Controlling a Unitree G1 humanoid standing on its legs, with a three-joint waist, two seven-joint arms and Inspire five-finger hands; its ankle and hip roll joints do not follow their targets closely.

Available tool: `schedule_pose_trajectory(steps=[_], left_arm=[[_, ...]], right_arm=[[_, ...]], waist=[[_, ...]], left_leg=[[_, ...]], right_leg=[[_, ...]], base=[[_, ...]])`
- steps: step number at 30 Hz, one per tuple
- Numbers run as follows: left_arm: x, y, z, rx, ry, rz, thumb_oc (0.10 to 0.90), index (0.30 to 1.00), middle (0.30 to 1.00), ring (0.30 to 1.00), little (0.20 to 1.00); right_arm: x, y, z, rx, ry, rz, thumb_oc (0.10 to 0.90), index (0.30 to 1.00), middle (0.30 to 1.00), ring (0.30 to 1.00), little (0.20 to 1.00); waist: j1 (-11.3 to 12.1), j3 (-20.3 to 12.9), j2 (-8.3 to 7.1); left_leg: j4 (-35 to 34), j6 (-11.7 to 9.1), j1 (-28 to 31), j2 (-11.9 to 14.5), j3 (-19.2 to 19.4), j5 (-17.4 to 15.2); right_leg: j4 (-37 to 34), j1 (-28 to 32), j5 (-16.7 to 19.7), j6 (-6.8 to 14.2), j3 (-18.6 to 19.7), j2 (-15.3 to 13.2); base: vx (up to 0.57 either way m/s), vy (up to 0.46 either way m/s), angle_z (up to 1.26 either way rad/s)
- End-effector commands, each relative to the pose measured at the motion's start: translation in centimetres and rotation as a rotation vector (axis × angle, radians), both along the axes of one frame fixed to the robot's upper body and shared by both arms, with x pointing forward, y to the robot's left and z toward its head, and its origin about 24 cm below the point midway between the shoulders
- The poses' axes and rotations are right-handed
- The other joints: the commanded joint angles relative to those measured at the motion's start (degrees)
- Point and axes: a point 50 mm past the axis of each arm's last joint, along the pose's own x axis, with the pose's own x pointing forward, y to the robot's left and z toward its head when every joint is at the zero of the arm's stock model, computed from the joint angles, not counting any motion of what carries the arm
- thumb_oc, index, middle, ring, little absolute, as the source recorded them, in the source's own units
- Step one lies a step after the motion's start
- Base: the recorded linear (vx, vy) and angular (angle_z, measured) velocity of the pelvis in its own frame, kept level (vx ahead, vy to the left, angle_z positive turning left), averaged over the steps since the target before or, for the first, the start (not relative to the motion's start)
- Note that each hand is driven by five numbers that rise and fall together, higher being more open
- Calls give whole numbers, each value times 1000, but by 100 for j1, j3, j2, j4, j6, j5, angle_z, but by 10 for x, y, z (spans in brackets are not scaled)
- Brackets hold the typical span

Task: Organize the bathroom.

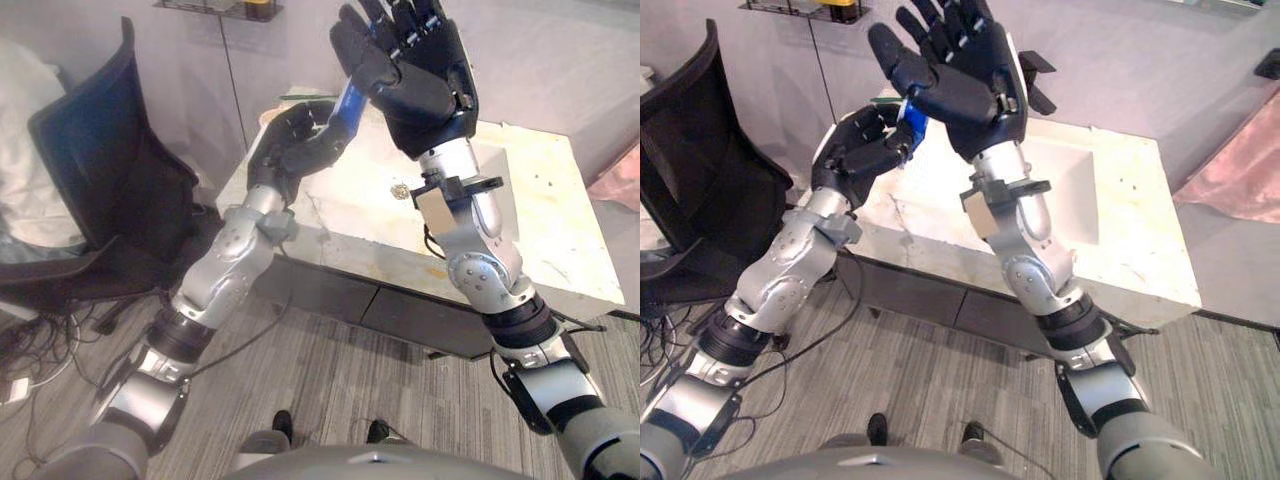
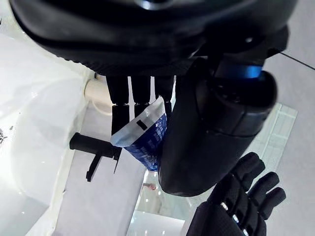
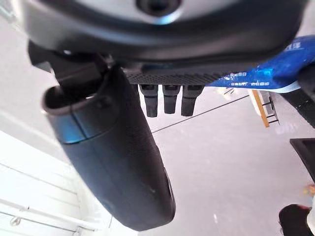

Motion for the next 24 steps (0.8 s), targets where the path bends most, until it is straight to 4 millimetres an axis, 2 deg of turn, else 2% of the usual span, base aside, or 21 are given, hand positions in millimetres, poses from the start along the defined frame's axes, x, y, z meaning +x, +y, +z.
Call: schedule_pose_trajectory(steps=[1, 7, 15, 17, 22, 24], left_arm=[[-11, -4, 67, -76, -409, -10, 400, 300, 300, 300, 300], [-11, 11, 63, -65, -402, 115, 400, 300, 300, 300, 300], [-11, 19, 52, -67, -374, 165, 400, 300, 300, 300, 300], [-11, 18, 53, -67, -378, 166, 400, 300, 300, 300, 300], [-13, 15, 53, -64, -392, 149, 400, 300, 300, 300, 300], [-15, 8, 55, -63, -409, 120, 400, 300, 300, 300, 300]], right_arm=[[-5, -15, 23, 57, -129, -101, 800, 900, 900, 900, 900], [-20, -37, 37, 46, -291, -282, 800, 900, 900, 900, 900], [-31, -61, 45, 121, -357, -383, 800, 900, 900, 900, 900], [-28, -65, 43, 119, -332, -408, 800, 900, 900, 900, 900], [-18, -68, 28, 124, -237, -341, 800, 900, 900, 900, 900], [-8, -56, 12, 95, -150, -245, 800, 900, 900, 900, 900]], waist=[[-37, -575, 45], [-105, -562, 52], [-179, -552, 71], [-195, -547, 64], [-211, -565, 59], [-180, -574, 50]], left_leg=[[0, 158, 146, -105, 521, -476], [0, 165, 171, -96, 562, -516], [0, 176, 195, -77, 611, -531], [0, 183, 204, -73, 617, -543], [0, 190, 210, -70, 631, -542], [0, 194, 196, -73, 597, -535]], right_leg=[[62, 43, -445, 143, 82, 67], [73, 43, -462, 161, 119, 84], [136, 6, -497, 178, 173, 100], [149, -3, -504, 181, 183, 102], [154, -18, -502, 188, 200, 101], [135, -20, -488, 187, 185, 95]], base=[[23, 13, -7], [19, 0, -8], [1, -1, -1], [0, 0, 0], [1, 0, -1], [0, -10, -4]])
